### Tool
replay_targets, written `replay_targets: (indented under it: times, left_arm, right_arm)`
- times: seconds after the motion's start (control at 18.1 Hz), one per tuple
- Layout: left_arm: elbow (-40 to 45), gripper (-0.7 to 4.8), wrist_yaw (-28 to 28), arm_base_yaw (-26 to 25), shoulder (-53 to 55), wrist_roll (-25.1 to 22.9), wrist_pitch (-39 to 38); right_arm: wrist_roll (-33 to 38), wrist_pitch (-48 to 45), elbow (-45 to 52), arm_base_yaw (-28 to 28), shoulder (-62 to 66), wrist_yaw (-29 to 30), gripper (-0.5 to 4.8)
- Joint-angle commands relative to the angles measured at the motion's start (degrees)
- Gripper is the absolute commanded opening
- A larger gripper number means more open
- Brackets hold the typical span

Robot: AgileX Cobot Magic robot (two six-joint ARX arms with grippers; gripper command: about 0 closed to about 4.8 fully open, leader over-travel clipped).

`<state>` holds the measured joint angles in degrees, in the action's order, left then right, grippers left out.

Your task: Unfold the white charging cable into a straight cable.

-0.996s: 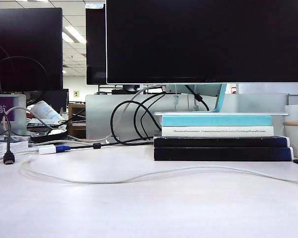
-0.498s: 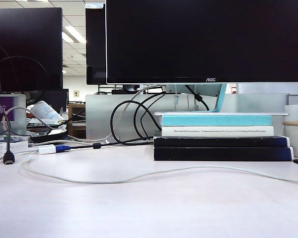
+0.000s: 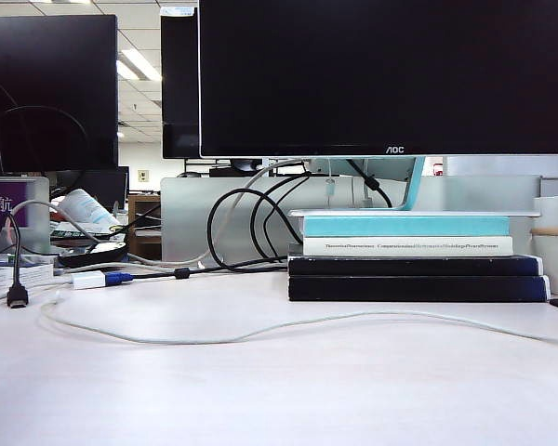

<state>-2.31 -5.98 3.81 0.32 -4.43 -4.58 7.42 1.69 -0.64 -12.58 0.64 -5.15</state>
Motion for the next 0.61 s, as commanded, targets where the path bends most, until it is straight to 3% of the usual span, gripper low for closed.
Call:
replay_targets:
  times: [0.06, 0.22, 0.39, 0.61]
  left_arm:
    - [1.9, -0.05, 0.15, -2.34, -0.24, -0.83, -0.59]
    - [1.88, -0.05, 0.39, -2.34, -0.24, 0.33, 0.59]
    - [1.88, -0.05, 0.37, -2.34, -0.24, 0.2, -4.44]
    - [1.88, -0.04, 0.37, -2.32, -0.24, 0.2, -4.42]
  right_arm:
    - [-0.15, -0.79, 0.31, -0.02, 0.04, -0.33, -0.06]
    - [-0.11, -0.37, 0.31, -0.07, 0.04, -0.26, -0.06]
    - [-0.13, 1.53, 0.31, -0.04, 0.02, -0.28, -0.06]
    - [-0.13, 1.53, 0.31, -0.02, 0.02, -0.28, -0.06]
